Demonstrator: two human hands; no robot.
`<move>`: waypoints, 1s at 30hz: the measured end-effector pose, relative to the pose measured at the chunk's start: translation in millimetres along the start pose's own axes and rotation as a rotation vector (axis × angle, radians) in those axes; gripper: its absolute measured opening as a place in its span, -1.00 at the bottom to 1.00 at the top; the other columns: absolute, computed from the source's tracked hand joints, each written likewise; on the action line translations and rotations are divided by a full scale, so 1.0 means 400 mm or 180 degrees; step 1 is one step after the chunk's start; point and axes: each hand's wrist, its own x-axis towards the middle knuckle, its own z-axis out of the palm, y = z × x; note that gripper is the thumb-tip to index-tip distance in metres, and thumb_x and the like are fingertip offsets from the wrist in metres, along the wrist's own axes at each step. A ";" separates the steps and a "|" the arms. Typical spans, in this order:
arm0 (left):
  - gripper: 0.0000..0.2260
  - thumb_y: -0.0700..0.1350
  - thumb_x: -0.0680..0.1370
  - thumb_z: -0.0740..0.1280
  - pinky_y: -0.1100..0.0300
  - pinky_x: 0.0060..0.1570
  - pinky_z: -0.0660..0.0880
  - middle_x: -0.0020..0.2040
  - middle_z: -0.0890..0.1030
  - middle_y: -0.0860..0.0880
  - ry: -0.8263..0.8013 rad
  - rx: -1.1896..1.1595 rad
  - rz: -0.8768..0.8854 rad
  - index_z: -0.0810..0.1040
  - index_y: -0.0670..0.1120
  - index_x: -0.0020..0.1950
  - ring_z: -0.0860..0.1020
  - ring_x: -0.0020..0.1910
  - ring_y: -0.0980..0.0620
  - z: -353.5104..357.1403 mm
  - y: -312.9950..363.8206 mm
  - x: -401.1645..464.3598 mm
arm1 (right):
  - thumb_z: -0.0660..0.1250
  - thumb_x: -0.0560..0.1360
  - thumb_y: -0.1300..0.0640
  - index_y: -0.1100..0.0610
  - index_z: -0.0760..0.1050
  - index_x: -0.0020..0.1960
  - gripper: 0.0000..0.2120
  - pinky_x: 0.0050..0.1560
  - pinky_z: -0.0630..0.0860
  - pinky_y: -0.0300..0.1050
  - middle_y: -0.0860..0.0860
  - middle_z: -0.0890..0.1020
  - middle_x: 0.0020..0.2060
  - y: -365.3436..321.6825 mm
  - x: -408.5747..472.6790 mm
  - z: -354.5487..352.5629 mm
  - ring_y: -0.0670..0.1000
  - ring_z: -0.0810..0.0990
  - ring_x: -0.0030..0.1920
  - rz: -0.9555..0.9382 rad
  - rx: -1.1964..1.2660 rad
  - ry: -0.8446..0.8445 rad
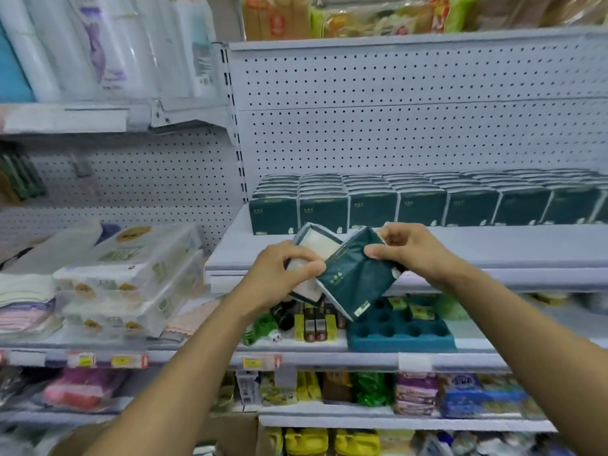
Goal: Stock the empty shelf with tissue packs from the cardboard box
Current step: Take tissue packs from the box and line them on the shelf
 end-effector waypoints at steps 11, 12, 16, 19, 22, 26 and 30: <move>-0.66 -0.21 0.59 0.35 0.52 -0.07 0.44 0.21 0.54 0.18 0.0724 -0.0370 -0.0282 0.54 0.13 0.30 0.51 0.02 0.43 0.090 -0.015 0.167 | 0.51 0.42 0.16 0.18 0.55 -0.10 -0.83 -0.27 0.53 -0.09 0.05 0.55 -0.22 0.208 0.194 -0.190 0.06 0.57 -0.18 0.0147 0.0212 0.1231; -0.60 -0.21 0.59 0.35 0.48 -0.02 0.45 0.26 0.53 0.17 0.0720 -0.0431 -0.0330 0.48 0.16 0.36 0.52 0.09 0.37 0.092 -0.024 0.175 | 0.52 0.42 0.16 0.18 0.57 -0.09 -0.84 -0.27 0.56 -0.06 0.06 0.58 -0.19 0.222 0.212 -0.189 0.09 0.59 -0.16 0.0197 0.0236 0.1259; -0.39 -0.14 0.58 0.39 0.15 0.32 0.39 0.46 0.35 0.21 0.0698 -0.0573 -0.0420 0.25 0.33 0.48 0.35 0.40 0.18 0.090 -0.057 0.211 | 0.53 0.40 0.16 0.15 0.60 -0.07 -0.84 -0.13 0.65 0.14 0.13 0.67 -0.11 0.244 0.287 -0.177 0.19 0.66 -0.06 0.0280 0.0238 0.1320; -0.30 -0.08 0.56 0.41 0.29 -0.05 0.47 0.33 0.44 0.14 0.0698 -0.0699 -0.0647 0.11 0.31 0.53 0.43 0.25 0.22 0.087 -0.061 0.232 | 0.54 0.39 0.14 0.12 0.62 -0.10 -0.85 -0.04 0.63 0.16 0.09 0.68 -0.14 0.246 0.332 -0.166 0.15 0.67 -0.06 0.0245 0.0069 0.1381; -0.29 -0.02 0.51 0.46 0.11 0.04 0.56 0.34 0.48 -0.01 0.0726 -0.0786 -0.0885 0.13 0.25 0.53 0.51 0.27 0.02 0.078 -0.077 0.256 | 0.54 0.38 0.13 0.06 0.63 -0.17 -0.90 0.01 0.62 0.15 0.06 0.69 -0.19 0.246 0.360 -0.165 0.12 0.67 -0.10 0.0182 -0.0082 0.1432; -0.44 -0.06 0.52 0.45 0.13 0.02 0.57 0.24 0.57 0.01 0.0680 -0.0785 -0.0881 0.29 0.20 0.43 0.60 0.12 0.04 0.071 -0.082 0.276 | 0.52 0.41 0.12 0.05 0.64 -0.14 -0.92 -0.01 0.62 0.13 0.01 0.69 -0.22 0.259 0.382 -0.163 0.06 0.67 -0.14 0.0106 -0.0303 0.1486; -0.48 -0.09 0.53 0.44 0.22 -0.06 0.55 0.18 0.58 0.06 0.0597 -0.0803 -0.0791 0.32 0.19 0.41 0.60 0.09 0.08 0.078 -0.075 0.285 | 0.50 0.41 0.00 0.05 0.57 -0.03 -0.79 -0.06 0.58 0.04 -0.06 0.64 -0.19 0.254 0.375 -0.158 0.01 0.63 -0.12 0.0167 -0.0645 0.1610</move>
